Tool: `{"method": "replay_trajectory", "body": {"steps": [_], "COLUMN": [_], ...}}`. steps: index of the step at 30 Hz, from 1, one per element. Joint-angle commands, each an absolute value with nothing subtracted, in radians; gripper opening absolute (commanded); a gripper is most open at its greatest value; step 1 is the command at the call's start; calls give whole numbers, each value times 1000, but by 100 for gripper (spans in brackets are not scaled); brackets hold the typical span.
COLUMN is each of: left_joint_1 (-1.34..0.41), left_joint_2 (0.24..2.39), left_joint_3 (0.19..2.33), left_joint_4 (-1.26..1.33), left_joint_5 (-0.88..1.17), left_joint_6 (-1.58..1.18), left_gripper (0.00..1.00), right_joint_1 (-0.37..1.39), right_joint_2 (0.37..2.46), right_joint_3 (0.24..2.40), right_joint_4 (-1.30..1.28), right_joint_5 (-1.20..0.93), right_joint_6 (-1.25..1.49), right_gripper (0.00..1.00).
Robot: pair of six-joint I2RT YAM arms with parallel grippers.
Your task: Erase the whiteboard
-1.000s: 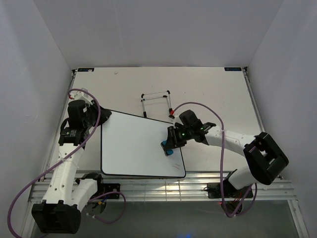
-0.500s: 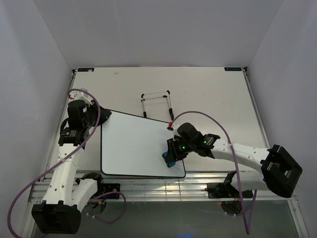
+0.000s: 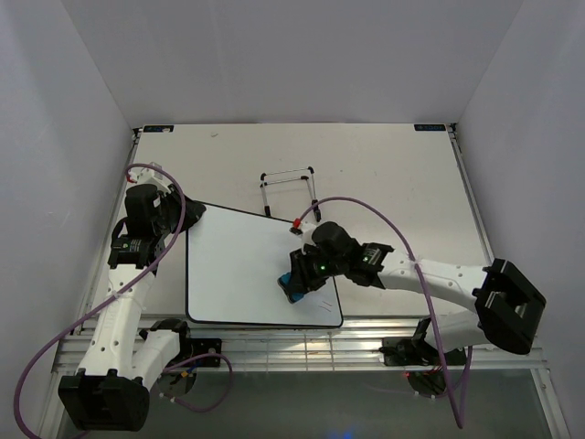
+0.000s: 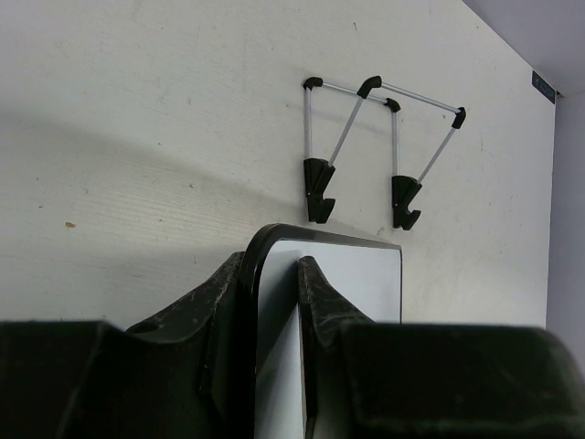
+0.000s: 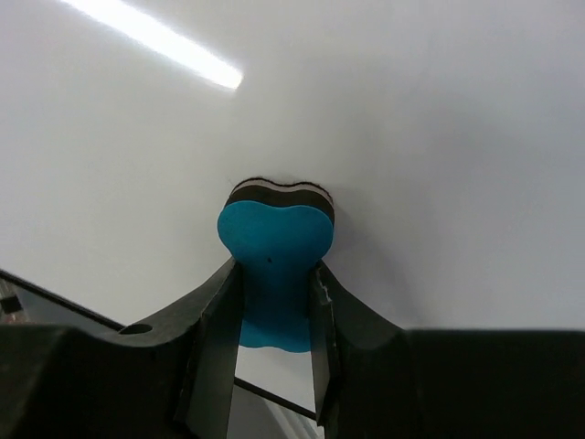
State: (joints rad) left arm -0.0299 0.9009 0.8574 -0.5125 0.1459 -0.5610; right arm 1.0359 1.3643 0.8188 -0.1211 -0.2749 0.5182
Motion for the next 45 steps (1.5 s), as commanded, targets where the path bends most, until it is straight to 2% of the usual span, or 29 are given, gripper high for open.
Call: {"method": "replay_trajectory", "body": {"steps": [1,7,11,19,24,29,33,37,45], "left_joint_1": [-38,-40,-40,-41,-41,-41,-41,-43,-48], "left_joint_2": [900,897,905,905,899,893,885,881,877], "left_joint_3": [854,847,851,850,844,844,841,839,841], "left_joint_4": [-548,-543,-540,-535,-535,-540,-542,-541,-542], "left_joint_5": [23,17,26,35,28,20,17,18,18], "left_joint_6": [-483,-491,-494,-497,-495,-492,-492,-491,-492], "left_gripper": [0,0,0,0,0,0,0,0,0], "right_joint_1": [986,911,893,963,1101,1183,1169,1111,1068], "right_joint_2": [1339,1185,1098,1114,1242,1331,1324,1255,1057], "right_joint_3": [626,336,290,546,789,884,793,584,292], "right_joint_4": [-189,-201,-222,-172,-74,-77,-170,-213,-245], "right_joint_5": [-143,-38,-6,-44,-75,-29,142,242,298], "right_joint_6": [569,692,741,722,724,704,715,797,951], "right_gripper": [8,8,8,8,8,8,8,8,8]}}
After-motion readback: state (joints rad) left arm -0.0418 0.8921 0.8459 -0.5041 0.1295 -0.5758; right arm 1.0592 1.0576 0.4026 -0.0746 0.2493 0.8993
